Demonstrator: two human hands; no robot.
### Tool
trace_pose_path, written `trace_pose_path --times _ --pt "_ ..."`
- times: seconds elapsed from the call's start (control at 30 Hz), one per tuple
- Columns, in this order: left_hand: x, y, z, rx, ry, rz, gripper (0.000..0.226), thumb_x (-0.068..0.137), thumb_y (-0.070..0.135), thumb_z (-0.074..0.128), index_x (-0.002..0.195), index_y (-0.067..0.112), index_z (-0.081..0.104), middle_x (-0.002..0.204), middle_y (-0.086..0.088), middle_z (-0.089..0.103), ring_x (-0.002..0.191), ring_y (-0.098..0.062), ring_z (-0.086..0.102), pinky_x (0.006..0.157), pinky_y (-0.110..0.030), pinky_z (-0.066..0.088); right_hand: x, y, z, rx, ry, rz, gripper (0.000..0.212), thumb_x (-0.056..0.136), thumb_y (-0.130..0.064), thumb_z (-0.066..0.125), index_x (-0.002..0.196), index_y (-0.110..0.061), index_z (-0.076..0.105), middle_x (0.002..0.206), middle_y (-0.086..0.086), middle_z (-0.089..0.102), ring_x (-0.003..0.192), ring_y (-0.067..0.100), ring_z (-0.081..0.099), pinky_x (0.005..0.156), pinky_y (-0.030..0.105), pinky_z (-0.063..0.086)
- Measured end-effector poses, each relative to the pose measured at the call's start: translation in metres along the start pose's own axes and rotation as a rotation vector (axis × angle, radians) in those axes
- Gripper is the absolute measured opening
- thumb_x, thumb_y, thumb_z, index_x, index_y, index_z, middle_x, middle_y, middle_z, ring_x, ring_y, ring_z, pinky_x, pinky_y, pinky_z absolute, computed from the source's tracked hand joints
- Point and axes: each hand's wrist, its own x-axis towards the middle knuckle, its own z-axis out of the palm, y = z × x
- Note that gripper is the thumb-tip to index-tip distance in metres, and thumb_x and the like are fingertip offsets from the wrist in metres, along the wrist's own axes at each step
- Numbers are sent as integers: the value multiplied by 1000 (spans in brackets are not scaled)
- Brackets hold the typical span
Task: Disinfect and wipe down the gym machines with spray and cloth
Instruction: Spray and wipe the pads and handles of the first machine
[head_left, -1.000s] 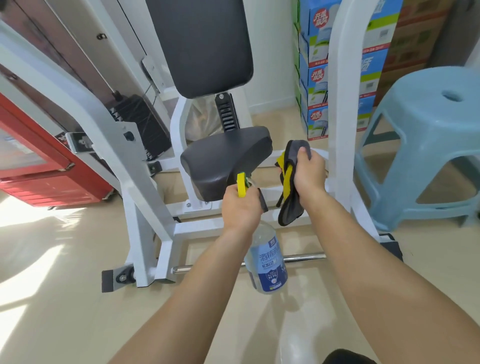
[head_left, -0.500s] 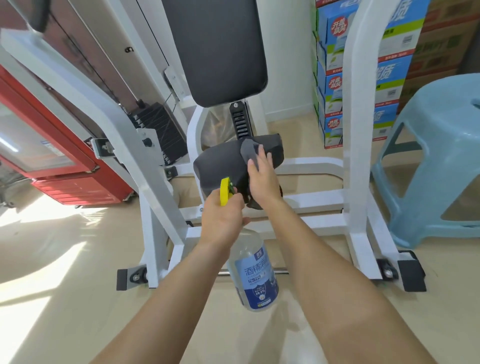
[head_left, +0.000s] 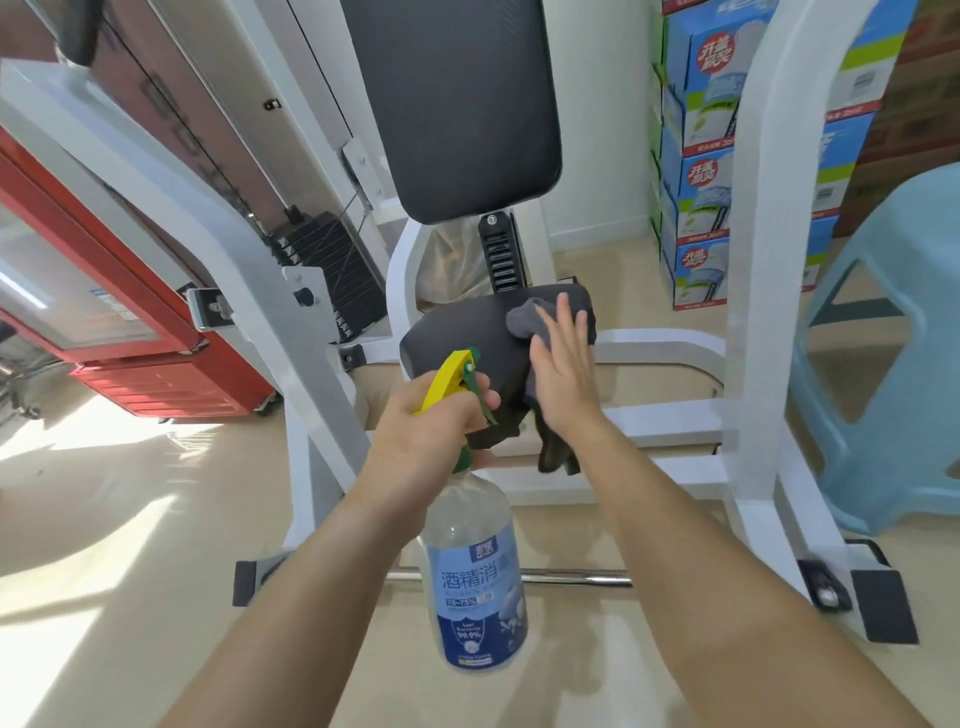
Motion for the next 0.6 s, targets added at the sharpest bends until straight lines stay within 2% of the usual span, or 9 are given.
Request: trace_pose_path --times 0.1,0.17,0.33,0.43,0.5,0.6 --pt "6 8 -2 -8 -13 19 29 88 -2 58 101 16 76 100 -4 80 100 -17 73 69 -32 57 10 -5 -9 152 42 214 56 109 -35 22 159 -26 -1 167 -2 -13 153 18 -12 125 41 0" --pt "10 16 -5 -29 -35 33 30 87 -2 57 103 15 76 102 -5 80 98 -17 72 66 -28 56 -8 -24 -1 320 47 267 59 110 -33 22 158 -20 -10 166 0 -17 153 16 -13 125 36 -2" --pt "27 43 -13 -52 -99 76 30 85 -4 56 100 14 75 99 -3 80 109 -23 74 67 -29 54 -83 -49 23 521 -32 119 59 109 -39 23 156 -33 -11 161 -23 -16 147 -4 -18 121 26 -5" --pt "38 55 -14 -26 -148 101 30 83 -5 55 97 14 73 95 -3 78 110 -28 73 72 -31 54 -88 -53 28 462 -4 52 57 105 -50 21 154 -39 -6 160 -27 -16 144 -10 -22 115 16 -8" --pt "49 61 -14 9 -192 106 30 83 -6 56 100 12 73 96 -4 78 109 -29 73 72 -32 55 -70 -50 26 353 31 26 53 106 -46 17 154 -36 -4 158 -25 -17 145 -5 -23 117 20 -10" --pt "71 66 -15 28 -224 93 31 83 -7 56 102 12 73 98 -7 80 106 -26 75 68 -30 56 -25 -35 18 221 50 101 53 110 -32 17 159 -22 0 163 -13 -15 150 7 -20 121 30 -10"
